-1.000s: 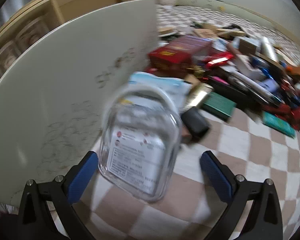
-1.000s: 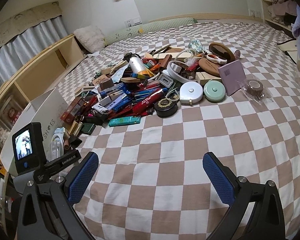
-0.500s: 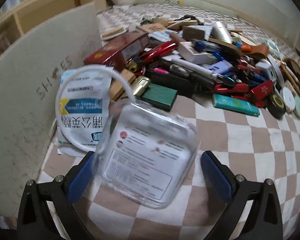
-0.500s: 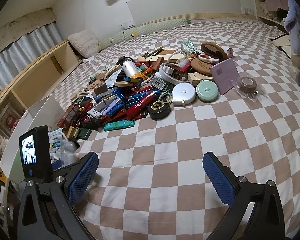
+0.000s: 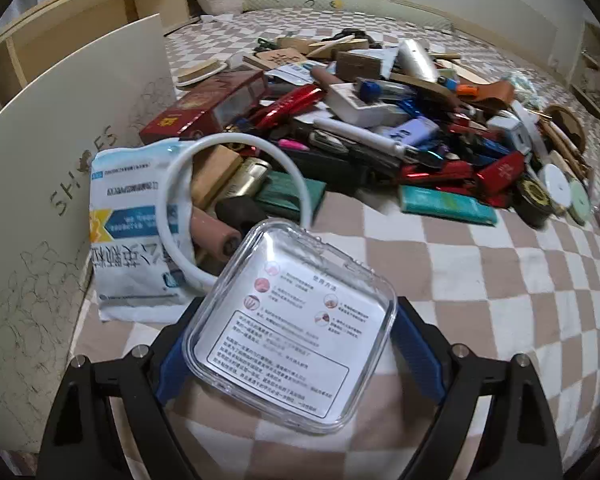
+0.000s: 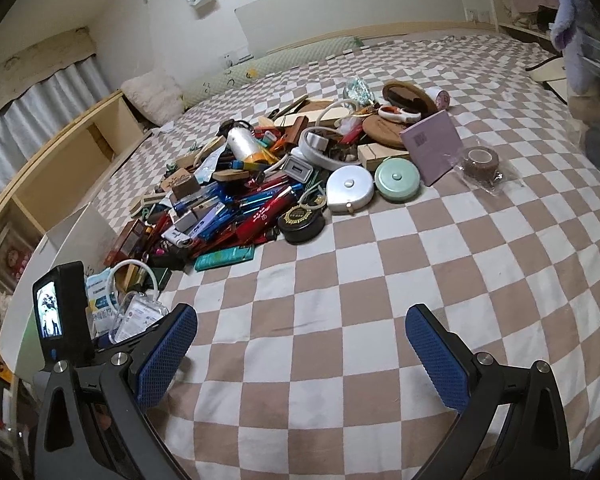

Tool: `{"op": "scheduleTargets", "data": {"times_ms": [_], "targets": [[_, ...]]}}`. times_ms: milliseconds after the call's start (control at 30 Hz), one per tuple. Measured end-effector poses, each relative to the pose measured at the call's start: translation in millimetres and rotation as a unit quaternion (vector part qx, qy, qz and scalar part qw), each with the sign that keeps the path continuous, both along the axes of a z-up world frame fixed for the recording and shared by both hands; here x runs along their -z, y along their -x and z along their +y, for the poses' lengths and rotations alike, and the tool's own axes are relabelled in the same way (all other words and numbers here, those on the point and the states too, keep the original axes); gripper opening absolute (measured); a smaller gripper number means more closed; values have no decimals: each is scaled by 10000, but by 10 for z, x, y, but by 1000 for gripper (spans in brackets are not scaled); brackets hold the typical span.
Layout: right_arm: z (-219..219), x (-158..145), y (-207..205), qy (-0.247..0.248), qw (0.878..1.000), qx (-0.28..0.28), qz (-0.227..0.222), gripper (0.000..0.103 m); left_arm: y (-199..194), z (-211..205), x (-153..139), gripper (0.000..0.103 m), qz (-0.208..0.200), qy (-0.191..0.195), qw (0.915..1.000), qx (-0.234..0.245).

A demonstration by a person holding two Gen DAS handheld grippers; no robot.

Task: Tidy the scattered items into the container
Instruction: 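Lift the clear box with the left gripper while the right gripper grasps the black compact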

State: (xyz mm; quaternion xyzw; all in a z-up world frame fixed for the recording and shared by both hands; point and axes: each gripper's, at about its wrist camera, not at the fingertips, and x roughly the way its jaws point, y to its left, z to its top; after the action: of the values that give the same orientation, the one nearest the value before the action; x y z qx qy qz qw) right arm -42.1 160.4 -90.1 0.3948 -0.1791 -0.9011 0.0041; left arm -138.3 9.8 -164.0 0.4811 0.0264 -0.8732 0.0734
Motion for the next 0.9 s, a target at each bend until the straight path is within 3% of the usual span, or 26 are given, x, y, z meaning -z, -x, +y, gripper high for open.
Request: {"op": "scheduleTargets", "data": {"times_ms": [267, 500, 633, 833, 900], "targets": [[25, 21, 133, -232, 9997, 81, -79, 103, -203, 226, -13, 89, -28, -92, 9984, 554], [8, 114, 553, -870, 9958, -67, -272, 103, -332, 398, -25, 89, -31, -96, 9960, 890], [-14, 248, 854, -703, 9959, -340, -450, 103, -376, 443, -19, 89, 19, -14, 9959, 903], [-116, 458, 1226, -862, 9919, -561, -743, 84, -380, 447, -2, 90, 39, 3, 9960, 897], [-149, 549, 1333, -879, 9903, -652, -859, 73, -382, 446, -4, 91, 50, 32, 9958, 911]]}}
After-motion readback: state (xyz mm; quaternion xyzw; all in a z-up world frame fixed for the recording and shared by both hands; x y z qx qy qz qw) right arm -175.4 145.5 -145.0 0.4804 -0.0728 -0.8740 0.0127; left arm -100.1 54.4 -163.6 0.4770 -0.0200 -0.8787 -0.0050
